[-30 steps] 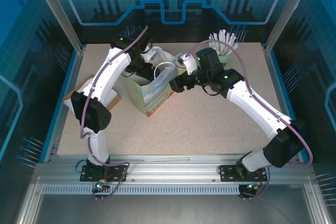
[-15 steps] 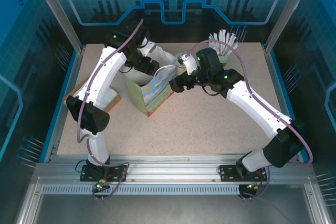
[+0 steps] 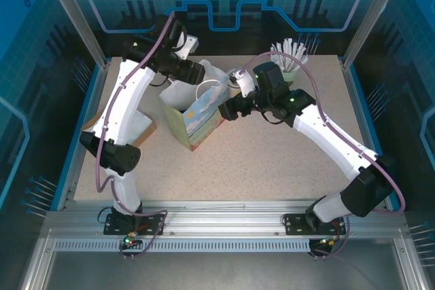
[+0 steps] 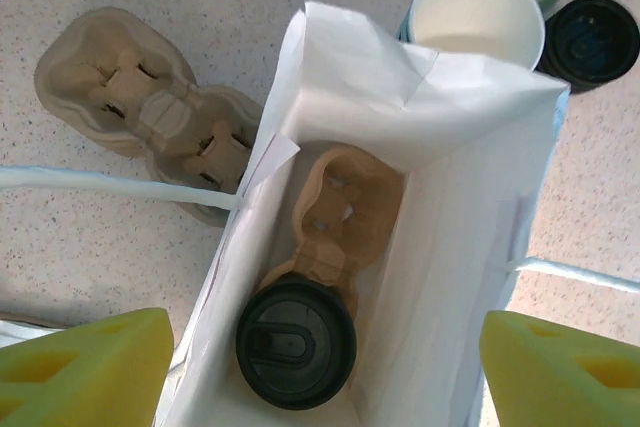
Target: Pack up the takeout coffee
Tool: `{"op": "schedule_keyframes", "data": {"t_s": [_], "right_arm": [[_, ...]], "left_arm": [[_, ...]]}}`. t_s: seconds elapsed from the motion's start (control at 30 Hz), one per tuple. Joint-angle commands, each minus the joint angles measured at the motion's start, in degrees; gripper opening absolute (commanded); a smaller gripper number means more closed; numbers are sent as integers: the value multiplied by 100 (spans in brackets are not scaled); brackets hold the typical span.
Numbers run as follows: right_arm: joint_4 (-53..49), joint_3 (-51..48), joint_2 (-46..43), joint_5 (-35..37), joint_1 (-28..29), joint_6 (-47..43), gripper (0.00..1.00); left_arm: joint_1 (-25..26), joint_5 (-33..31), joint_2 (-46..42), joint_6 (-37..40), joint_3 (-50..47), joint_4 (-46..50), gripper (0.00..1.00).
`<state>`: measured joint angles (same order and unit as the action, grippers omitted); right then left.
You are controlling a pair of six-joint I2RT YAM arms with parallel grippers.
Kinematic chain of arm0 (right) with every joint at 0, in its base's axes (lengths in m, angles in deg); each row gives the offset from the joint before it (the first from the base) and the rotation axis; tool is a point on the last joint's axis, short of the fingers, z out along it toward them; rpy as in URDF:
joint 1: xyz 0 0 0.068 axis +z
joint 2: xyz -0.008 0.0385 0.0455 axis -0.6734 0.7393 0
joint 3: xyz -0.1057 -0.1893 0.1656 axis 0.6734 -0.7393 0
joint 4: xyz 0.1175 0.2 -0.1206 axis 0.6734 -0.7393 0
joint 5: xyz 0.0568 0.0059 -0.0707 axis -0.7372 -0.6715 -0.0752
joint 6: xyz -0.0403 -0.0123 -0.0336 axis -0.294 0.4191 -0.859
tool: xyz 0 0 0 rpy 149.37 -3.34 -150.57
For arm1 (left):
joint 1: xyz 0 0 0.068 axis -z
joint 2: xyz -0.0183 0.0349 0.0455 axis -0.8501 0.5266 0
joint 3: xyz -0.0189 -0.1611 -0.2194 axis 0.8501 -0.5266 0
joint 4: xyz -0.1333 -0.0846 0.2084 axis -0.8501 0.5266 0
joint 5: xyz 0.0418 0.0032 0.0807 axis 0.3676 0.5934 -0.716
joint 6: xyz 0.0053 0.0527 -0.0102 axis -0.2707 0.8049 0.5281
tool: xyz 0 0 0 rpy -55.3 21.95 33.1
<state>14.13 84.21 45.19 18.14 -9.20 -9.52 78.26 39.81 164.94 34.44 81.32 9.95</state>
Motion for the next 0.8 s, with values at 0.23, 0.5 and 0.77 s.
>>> {"op": "schedule_keyframes", "data": {"t_s": [0.23,0.5,0.77], "right_arm": [[-78,199,-310,180,99,32,86],[-223,172,-727,711,80,18,86],[-563,170,-923,1438,-581,233,87]], "left_arm": [[-48,124,-1131,-448,-264,-1257,76],[-52,158,-2730,-1037,-2254,-3018,71],[5,1800,-3826,-1452,-3605,-3290,66]]}}
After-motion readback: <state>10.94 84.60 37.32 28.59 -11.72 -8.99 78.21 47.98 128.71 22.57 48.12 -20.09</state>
